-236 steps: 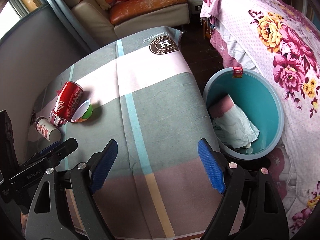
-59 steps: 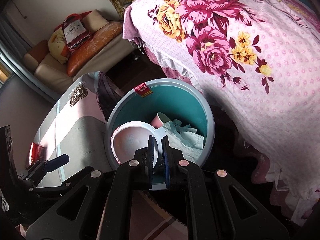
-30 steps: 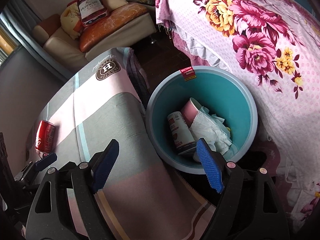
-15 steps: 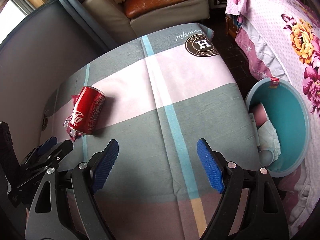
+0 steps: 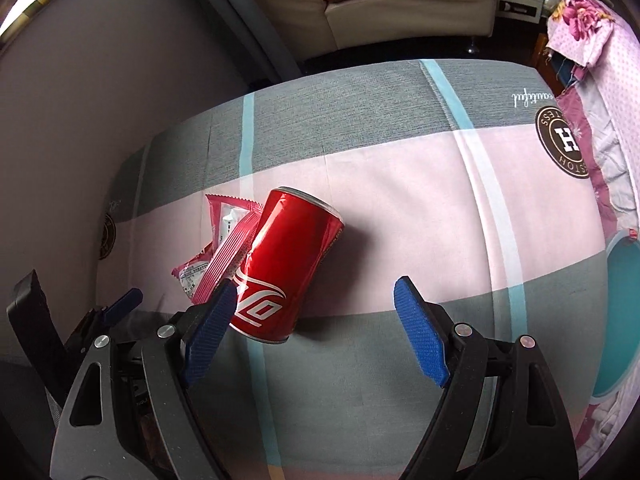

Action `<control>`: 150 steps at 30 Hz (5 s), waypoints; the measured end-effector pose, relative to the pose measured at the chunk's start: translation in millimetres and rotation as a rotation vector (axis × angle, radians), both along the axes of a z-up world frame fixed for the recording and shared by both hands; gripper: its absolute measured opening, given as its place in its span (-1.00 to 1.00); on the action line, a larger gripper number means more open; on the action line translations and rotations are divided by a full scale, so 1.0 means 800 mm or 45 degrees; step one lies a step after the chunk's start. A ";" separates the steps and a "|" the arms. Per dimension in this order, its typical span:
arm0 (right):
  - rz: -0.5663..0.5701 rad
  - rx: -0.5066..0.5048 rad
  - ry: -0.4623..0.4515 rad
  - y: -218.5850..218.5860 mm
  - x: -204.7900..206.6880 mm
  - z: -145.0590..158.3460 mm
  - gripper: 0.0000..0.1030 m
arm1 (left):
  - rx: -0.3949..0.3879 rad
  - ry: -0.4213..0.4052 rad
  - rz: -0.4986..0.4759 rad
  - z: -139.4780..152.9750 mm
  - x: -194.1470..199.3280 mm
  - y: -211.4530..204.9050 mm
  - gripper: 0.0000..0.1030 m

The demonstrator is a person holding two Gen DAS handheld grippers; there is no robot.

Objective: Collect trash
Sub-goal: 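Grasp the red Coca-Cola can with the right gripper while the left gripper grasps the pink wrappers, then carry the can and wrappers over the teal bin and release both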

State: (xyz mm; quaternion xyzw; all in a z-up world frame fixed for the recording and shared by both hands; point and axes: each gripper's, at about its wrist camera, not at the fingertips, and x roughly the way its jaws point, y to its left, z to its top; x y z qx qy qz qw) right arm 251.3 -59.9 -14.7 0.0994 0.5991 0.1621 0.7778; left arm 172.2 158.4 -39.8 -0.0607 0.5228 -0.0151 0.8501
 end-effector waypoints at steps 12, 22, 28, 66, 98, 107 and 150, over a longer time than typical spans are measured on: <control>0.006 0.052 0.100 0.025 0.030 -0.040 0.03 | -0.008 -0.030 -0.052 0.001 0.013 -0.001 0.83; -0.057 -0.002 0.046 -0.023 0.019 -0.033 -0.17 | 0.043 0.008 -0.166 -0.017 0.042 -0.054 0.83; -0.052 -0.038 0.004 -0.037 0.012 -0.031 -0.17 | 0.069 0.017 -0.177 -0.032 0.046 -0.072 0.72; -0.487 0.143 -0.209 -0.352 -0.133 0.001 -0.17 | 0.196 -0.106 -0.442 0.039 -0.036 -0.363 0.01; -0.824 0.103 -0.203 -0.526 -0.193 -0.063 -0.16 | 0.270 0.014 -0.748 -0.023 -0.034 -0.561 0.04; -0.832 0.067 -0.180 -0.530 -0.185 -0.072 -0.16 | 0.270 0.003 -0.746 -0.024 -0.023 -0.567 0.34; -0.732 -0.154 -0.179 -0.468 -0.188 -0.042 0.64 | 0.065 0.065 -0.547 -0.011 -0.026 -0.481 0.81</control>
